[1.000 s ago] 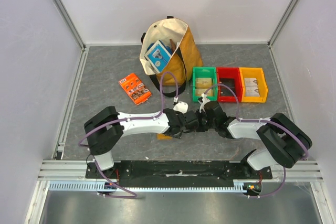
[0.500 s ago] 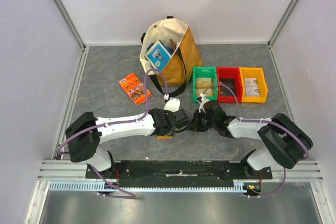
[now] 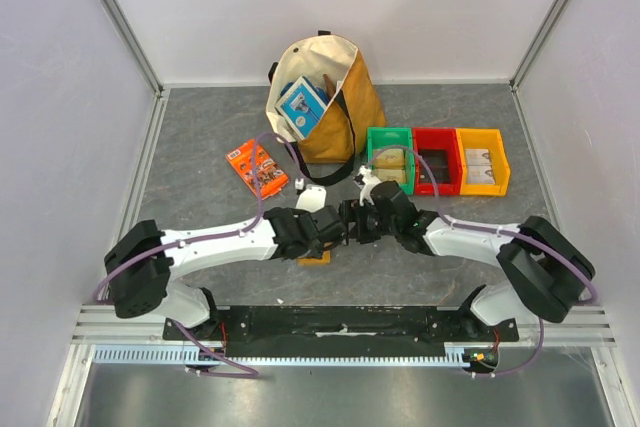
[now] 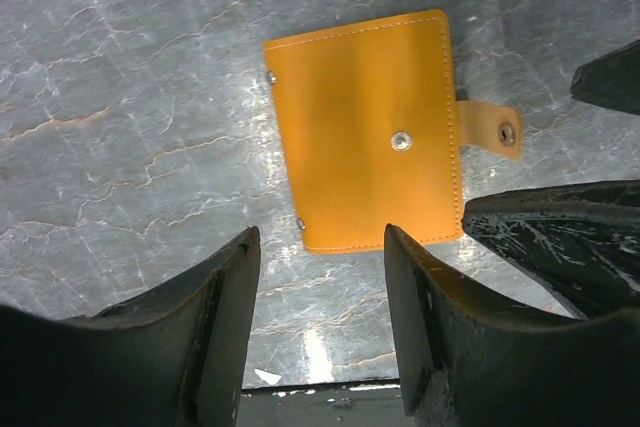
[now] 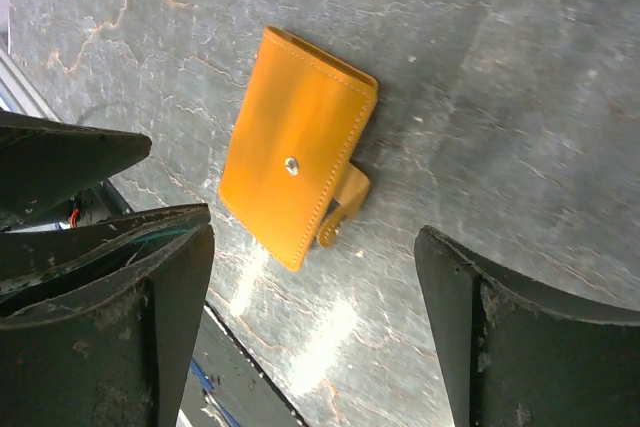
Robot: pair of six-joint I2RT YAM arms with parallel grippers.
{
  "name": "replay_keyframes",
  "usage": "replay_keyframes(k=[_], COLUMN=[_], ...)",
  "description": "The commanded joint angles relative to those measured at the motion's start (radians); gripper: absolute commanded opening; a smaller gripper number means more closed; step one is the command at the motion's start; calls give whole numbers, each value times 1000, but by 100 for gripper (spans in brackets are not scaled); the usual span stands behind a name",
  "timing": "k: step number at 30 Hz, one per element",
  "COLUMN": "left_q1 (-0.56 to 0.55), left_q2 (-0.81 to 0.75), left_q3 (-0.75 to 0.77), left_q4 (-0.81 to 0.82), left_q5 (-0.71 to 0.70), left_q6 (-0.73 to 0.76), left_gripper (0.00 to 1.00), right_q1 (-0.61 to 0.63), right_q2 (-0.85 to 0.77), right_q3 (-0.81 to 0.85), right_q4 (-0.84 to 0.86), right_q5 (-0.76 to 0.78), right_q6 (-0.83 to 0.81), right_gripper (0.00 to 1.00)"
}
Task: Take the credit cards out of the card holder
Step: Open the card holder at the center of the board.
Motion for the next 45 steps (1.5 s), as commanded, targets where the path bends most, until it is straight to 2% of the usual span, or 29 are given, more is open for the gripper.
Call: replay_keyframes(k=[1,3,6,10,15,16,20,25,34,42,45], left_q1=[38,47,46,47,47,46,46,43,24,23,21], left_q2=[-88,-102,-103,-80,-14,9,84,170,320,335,310], left_q3=[-49,-61,-60,-44,2,19,72,131,223,226,221], left_q4=[54,60,64,89,118,118,121,97,-6,-66,-70], left_q5=[13,19,30,55,96,104,122,108,21,-36,-34], left_q6=[-50,-50,-44,-22,20,30,57,67,54,36,31], left_gripper=[60,60,63,67,77,80,86,88,88,74,60], right_q1=[32,34,34,31,5,-3,-40,-54,-58,-63,-66], right_q2=[74,105,131,134,134,137,153,180,216,220,223], right_q3=[67,72,58,11,-66,-81,-144,-181,-198,-209,-209], right_q4=[4,-9,-3,65,173,198,310,391,441,450,451], right_q5=[57,83,94,74,20,6,-46,-78,-101,-113,-121], right_q6=[31,39,42,64,107,122,170,193,202,197,194], right_gripper=[86,82,67,34,3,0,0,0,0,0,0])
